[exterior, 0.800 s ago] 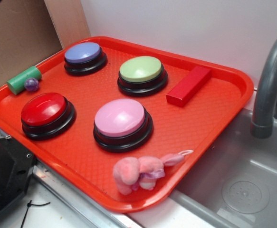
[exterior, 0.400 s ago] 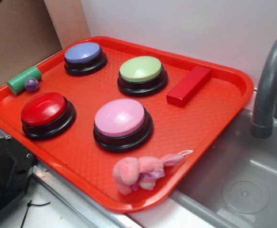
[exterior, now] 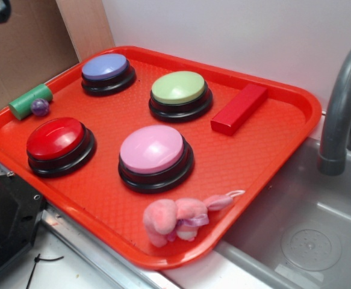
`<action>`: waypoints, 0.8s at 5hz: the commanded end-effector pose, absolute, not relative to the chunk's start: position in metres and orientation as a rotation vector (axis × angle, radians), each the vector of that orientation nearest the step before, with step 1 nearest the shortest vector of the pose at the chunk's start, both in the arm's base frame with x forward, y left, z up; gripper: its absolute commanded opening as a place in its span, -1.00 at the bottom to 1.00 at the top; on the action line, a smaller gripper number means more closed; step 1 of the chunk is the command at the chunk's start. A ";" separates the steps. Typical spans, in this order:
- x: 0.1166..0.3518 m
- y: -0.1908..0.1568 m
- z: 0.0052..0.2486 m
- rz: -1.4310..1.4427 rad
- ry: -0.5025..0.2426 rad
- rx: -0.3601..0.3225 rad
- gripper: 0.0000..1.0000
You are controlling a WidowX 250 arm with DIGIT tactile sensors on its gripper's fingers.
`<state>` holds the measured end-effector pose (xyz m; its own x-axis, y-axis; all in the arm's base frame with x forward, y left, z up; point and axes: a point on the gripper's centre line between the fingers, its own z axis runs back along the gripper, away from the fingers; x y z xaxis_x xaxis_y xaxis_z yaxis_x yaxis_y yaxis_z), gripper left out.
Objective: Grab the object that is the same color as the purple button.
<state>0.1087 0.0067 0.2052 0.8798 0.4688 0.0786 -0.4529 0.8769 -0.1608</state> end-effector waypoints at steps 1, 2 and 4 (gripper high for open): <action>0.112 0.032 0.174 0.918 -0.181 -0.154 1.00; 0.117 0.046 0.150 1.120 -0.238 -0.122 1.00; 0.142 0.088 0.092 1.409 -0.273 -0.012 1.00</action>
<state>0.1427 0.0872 0.0853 0.1308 0.9781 0.1618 -0.9773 0.1547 -0.1449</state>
